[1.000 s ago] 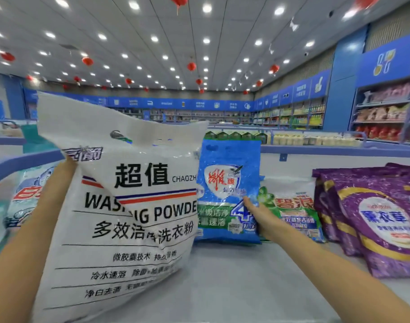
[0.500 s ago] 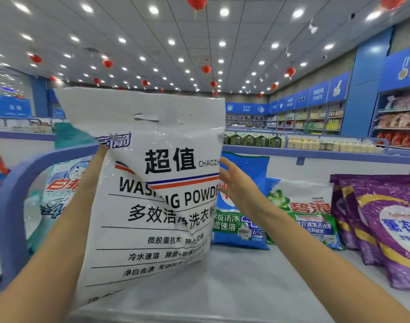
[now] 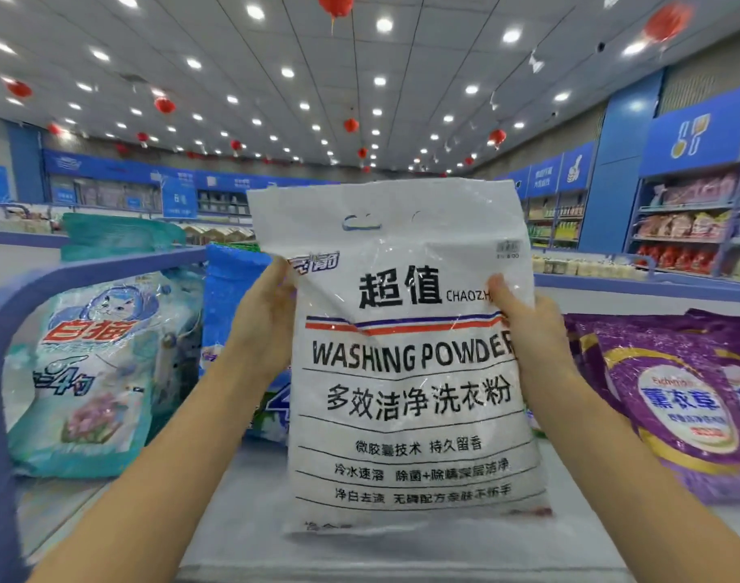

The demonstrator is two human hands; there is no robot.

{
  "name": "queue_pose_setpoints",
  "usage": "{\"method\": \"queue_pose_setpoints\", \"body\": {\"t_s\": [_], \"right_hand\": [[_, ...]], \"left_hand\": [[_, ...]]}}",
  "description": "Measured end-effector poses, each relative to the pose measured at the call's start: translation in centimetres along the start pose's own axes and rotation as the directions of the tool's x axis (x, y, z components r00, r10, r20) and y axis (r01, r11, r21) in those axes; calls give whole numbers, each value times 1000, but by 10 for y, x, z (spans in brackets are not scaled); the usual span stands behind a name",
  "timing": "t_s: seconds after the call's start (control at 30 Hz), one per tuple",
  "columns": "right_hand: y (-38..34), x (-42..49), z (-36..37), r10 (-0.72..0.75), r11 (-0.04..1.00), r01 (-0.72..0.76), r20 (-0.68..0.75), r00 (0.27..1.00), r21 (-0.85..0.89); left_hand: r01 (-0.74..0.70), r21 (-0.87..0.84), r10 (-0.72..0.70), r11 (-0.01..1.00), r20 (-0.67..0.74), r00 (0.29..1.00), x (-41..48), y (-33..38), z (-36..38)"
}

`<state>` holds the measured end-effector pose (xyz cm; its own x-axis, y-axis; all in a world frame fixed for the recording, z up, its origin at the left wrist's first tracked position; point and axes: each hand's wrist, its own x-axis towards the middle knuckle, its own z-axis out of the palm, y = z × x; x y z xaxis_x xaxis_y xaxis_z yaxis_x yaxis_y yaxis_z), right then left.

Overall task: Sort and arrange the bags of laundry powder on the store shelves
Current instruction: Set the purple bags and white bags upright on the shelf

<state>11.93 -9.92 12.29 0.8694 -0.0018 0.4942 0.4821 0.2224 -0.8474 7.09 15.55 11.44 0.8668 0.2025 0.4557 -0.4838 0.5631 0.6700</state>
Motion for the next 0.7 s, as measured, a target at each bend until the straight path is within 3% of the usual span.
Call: {"method": "queue_pose_setpoints", "body": {"t_s": [0.07,0.13,0.2,0.33,0.47,0.57,0.63,0.7], "right_hand": [[17,-6,-21,48,999,-49,-77,996,-5],[30,-11,-38,106,994,-100,-133,985,53],[33,-11,-49,110,994,-105,-147,983,44],[21,-8,-61,12,998,-17,-95,995,-56],[13,-11,-64,-86,973,79,-21,996,-214],[14,-11,-62,-78,982,78,4,997,-172],[15,-9,-63,-53,989,55,17,998,-141],[15,-6,-63,-41,991,45,34,999,-130]], "left_hand": [[-49,8,49,999,3,999,-6,-7,5],[-111,249,124,962,-38,992,-1,-16,16],[-212,516,277,830,-52,959,5,-17,34],[-309,668,398,677,21,917,19,11,60],[-236,627,300,743,4,954,19,14,48],[-188,497,227,847,-20,974,11,7,33],[-74,455,84,887,-1,997,-1,-8,19],[135,553,-106,822,-84,991,-23,-33,1]]}}
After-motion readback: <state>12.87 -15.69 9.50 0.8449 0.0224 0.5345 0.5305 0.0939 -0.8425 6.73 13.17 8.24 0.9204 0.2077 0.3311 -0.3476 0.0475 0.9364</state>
